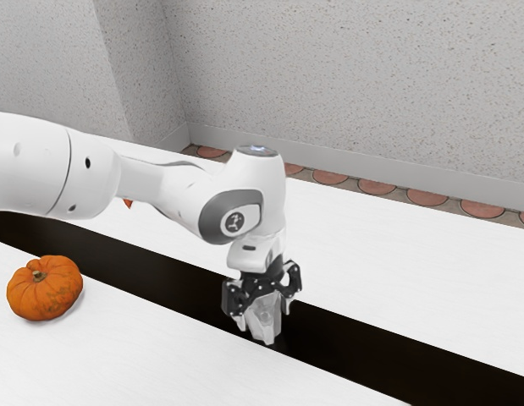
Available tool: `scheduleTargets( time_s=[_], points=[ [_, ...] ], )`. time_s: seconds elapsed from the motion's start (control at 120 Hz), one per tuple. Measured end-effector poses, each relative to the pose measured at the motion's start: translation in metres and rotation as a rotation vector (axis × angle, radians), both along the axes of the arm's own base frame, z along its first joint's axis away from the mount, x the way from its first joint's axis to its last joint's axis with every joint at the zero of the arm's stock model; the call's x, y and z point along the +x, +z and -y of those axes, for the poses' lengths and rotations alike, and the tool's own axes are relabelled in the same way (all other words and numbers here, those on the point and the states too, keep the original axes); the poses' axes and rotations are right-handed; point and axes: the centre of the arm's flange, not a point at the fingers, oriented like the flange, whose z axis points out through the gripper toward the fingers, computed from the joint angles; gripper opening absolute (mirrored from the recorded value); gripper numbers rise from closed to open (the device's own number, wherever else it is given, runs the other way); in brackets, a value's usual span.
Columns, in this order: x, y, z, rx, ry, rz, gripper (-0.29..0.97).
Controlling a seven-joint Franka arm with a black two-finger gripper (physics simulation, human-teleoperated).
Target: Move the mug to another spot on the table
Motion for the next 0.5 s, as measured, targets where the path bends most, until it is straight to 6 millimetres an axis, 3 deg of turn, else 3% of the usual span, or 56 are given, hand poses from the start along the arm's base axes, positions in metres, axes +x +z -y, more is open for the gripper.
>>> scheduleTargets(
  time_s=[0.15,0.333,0.5],
  points=[
    [-0.001,-0.013,-0.001,-0.008,-0.061,-0.017,0.65],
    [0.001,-0.014,0.000,-0.025,-0.116,-0.001,0.30],
    [0.003,-0.012,0.001,-0.041,-0.150,0.015,0.15]
  ],
)
